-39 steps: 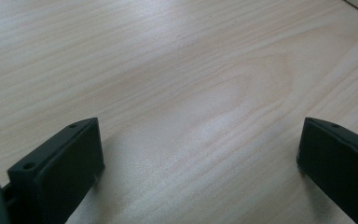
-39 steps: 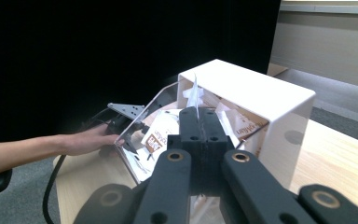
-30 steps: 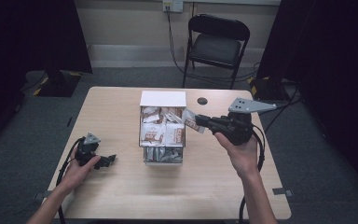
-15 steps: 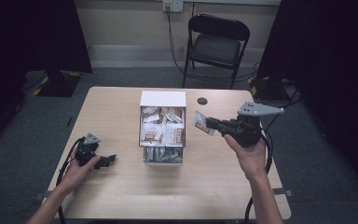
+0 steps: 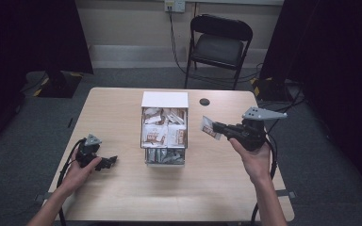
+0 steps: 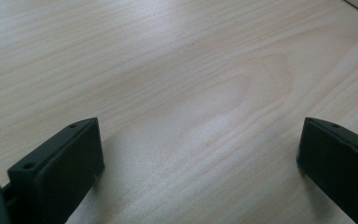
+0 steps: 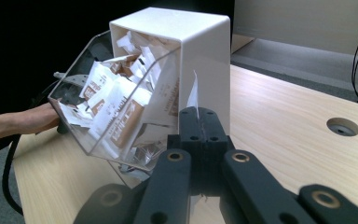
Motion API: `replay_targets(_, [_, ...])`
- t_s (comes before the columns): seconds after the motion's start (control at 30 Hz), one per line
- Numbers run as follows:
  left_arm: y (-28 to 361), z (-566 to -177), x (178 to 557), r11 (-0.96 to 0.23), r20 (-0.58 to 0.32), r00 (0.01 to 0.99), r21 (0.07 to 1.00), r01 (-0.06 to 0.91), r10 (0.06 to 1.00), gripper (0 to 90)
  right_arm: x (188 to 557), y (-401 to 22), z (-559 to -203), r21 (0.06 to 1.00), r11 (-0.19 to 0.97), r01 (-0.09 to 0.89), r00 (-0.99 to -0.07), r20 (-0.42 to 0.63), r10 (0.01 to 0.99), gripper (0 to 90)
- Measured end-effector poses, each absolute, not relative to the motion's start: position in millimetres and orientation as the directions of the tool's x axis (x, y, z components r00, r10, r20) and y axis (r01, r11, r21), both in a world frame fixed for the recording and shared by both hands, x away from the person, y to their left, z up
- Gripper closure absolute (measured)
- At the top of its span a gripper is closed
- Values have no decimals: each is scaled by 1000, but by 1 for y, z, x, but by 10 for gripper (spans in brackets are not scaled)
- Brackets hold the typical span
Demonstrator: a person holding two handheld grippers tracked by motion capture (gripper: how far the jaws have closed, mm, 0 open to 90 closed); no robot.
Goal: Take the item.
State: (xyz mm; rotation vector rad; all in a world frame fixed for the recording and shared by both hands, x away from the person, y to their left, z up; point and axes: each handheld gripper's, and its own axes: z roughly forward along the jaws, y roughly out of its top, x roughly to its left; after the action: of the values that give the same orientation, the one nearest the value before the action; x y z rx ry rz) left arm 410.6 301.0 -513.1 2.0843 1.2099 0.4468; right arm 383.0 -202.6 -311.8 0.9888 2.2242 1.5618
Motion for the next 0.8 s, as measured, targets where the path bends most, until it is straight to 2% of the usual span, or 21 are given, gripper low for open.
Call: replay_targets(0.8, [301, -513, 411, -339, -39, 509, 702, 626, 860, 0, 409, -194, -370, 829, 272, 488, -699, 186, 690, 900])
